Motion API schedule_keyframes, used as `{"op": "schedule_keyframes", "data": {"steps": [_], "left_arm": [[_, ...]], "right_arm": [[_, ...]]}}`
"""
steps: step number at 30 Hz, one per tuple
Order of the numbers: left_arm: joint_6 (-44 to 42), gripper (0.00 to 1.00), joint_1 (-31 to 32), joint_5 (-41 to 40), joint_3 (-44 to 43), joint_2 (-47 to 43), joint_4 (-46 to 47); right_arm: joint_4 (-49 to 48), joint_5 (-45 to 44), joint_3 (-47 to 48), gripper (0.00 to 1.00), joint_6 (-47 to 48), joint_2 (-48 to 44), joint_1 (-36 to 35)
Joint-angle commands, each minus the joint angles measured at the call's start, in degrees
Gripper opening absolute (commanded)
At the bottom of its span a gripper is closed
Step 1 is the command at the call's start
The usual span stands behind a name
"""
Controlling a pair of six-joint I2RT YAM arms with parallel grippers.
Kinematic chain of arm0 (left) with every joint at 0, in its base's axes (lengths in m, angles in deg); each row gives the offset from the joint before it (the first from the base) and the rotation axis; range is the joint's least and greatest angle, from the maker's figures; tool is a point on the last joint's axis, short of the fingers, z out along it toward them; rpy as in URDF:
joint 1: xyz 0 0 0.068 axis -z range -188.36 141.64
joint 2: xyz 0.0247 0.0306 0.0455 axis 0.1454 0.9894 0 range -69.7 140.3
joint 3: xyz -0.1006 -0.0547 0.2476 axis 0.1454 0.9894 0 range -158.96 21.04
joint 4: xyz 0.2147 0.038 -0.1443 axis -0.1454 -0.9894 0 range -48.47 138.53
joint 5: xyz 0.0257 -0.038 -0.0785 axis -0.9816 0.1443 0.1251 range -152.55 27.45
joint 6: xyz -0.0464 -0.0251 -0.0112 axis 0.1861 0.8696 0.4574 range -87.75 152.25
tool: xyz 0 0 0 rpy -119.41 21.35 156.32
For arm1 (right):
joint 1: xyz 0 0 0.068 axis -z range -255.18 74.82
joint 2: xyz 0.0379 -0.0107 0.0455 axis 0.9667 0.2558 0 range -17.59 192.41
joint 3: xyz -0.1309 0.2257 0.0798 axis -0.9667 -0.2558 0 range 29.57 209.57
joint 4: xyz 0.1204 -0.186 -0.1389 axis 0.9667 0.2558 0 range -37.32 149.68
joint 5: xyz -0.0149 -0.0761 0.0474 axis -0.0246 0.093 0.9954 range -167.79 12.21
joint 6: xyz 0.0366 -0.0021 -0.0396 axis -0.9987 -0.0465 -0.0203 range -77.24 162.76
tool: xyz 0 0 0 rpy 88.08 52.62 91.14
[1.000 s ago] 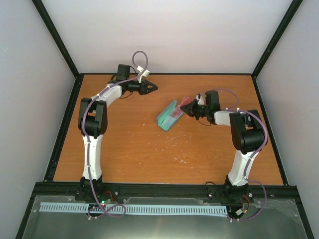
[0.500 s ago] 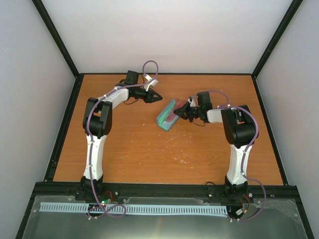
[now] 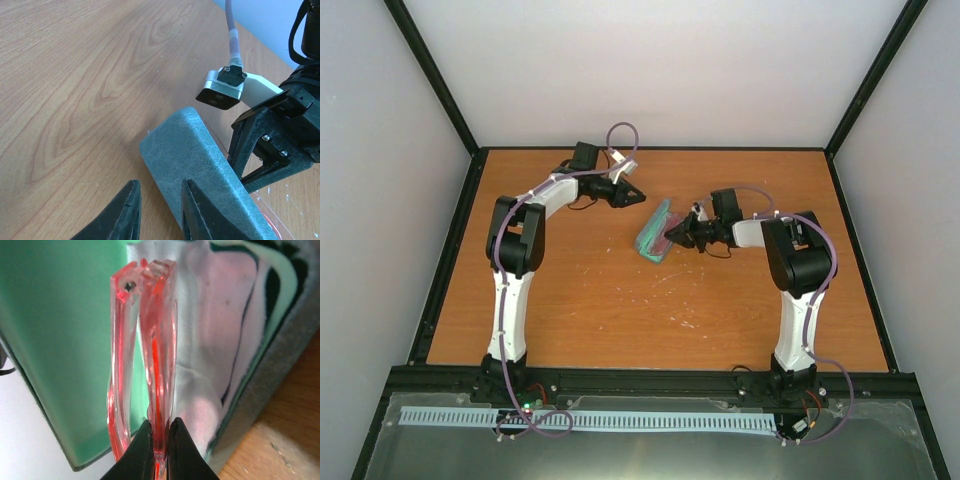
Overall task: Organize the sunglasses
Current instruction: Place the sunglasses in the sunglasses case.
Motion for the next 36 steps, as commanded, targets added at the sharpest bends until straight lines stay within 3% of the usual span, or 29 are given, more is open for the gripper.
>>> {"op": "schedule_keyframes", "data": {"steps": [1,15,26,36], "left_arm": [[-1.4,0.25,0.6,0.0,0.1,0.7,-0.9],[-1.2,0.25,0.8,0.1,-0.1,0.6,-1.2],[-1.4,0.27,0.8,-0.4,-0.2,0.8,-1.2],[-1.8,0.28,1.2,-0.6,-0.3,1.0,-1.2]], "right_arm": [[3.8,1.7,0.3,0.03,3.3,1.1,-0.5],[-1.4,-0.9,4.0,0.04,0.7,3.1,-0.5],[8.5,-1.0,6.5,0.10,5.7,4.7,-0.7],[15.7,-3.3,9.5,0.34,9.8,3.7,-0.7]]}}
